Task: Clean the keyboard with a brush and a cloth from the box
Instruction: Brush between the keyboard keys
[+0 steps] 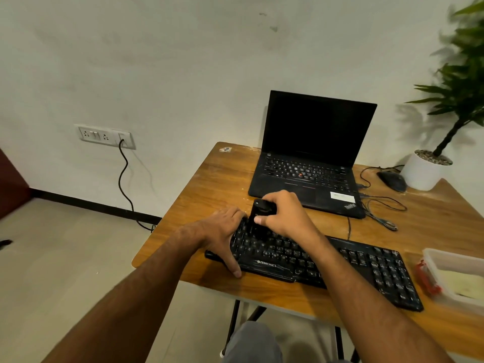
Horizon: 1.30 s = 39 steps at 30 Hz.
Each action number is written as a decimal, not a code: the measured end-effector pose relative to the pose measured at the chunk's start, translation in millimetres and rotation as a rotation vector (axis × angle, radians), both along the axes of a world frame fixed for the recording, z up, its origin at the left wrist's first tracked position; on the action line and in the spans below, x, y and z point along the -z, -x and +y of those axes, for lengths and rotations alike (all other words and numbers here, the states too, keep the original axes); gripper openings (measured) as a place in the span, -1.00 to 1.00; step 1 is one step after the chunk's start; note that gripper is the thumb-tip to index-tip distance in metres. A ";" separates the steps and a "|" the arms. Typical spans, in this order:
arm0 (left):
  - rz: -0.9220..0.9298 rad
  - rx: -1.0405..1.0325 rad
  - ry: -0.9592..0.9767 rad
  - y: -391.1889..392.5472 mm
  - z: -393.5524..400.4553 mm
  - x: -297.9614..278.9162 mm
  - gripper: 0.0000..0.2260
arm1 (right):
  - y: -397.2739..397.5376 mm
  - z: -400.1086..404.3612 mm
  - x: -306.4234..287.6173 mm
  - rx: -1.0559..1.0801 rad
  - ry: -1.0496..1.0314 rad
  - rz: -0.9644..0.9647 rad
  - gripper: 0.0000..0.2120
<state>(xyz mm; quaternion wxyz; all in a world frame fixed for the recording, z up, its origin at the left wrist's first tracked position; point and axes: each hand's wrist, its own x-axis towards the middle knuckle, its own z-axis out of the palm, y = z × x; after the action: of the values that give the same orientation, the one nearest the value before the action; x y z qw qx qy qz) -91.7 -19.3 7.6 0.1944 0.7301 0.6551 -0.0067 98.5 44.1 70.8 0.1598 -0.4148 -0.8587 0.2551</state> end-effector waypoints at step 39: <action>0.009 0.009 -0.010 -2.8 -1.8 -2.9 0.18 | -3.7 20.9 -3.6 0.053 0.019 -0.056 -0.81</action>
<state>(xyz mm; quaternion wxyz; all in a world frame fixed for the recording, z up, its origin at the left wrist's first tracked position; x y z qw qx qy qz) -88.9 -21.1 10.5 0.1878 0.7339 0.6527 -0.0073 102.2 65.0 74.4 0.1385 -0.4458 -0.8491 0.2472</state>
